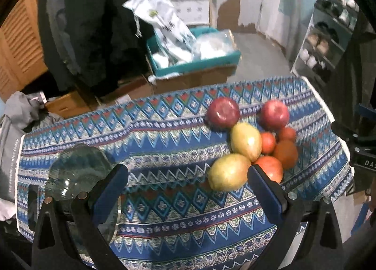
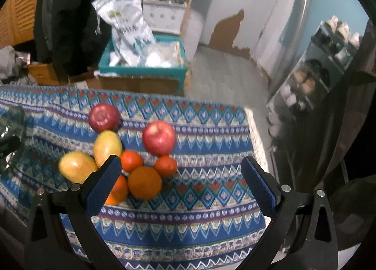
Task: Organize fruits
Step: 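Lower the left tool toward the big green fruit while the right tool approaches the large orange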
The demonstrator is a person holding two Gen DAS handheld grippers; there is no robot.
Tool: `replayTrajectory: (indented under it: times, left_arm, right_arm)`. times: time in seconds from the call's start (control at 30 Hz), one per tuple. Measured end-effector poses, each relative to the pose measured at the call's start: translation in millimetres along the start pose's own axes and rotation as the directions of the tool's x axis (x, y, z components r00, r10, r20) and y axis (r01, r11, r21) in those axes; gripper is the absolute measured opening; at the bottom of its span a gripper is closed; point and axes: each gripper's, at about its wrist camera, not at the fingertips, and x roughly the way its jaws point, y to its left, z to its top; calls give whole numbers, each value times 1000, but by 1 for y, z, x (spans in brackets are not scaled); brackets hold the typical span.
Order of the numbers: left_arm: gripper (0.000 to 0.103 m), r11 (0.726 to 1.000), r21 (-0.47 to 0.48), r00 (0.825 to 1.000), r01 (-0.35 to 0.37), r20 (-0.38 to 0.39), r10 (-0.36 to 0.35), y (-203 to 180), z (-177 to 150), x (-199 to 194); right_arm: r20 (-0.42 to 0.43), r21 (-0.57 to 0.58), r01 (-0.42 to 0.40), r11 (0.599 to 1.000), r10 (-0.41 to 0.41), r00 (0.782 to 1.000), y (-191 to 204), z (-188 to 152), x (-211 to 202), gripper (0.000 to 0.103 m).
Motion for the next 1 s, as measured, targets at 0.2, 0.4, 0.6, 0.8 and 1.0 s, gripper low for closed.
replayTrajectory:
  times: [0.2, 0.4, 0.6, 0.8, 1.0]
  left_arm:
    - [102, 1000, 14, 998, 11, -57, -10, -12, -3, 26]
    - [102, 998, 60, 994, 9, -108, -3, -25, -7, 53]
    - [102, 994, 107, 990, 17, -141, -1, -36, -14, 75]
    - [102, 991, 126, 985, 47, -169, -25, -45, -17, 87]
    - [101, 988, 147, 981, 56, -194, -26, -54, -16, 104]
  right_arm:
    - [-94, 23, -18, 1000, 20, 995, -7, -18, 35, 100]
    - [-163, 28, -30, 999, 34, 986, -8, -30, 61, 100]
    - [-182, 24, -29, 999, 33, 983, -6, -32, 70, 100]
    - [-190, 29, -38, 999, 42, 981, -5, -32, 75, 100]
    - [-207, 48, -60, 997, 69, 976, -6, -35, 84, 100]
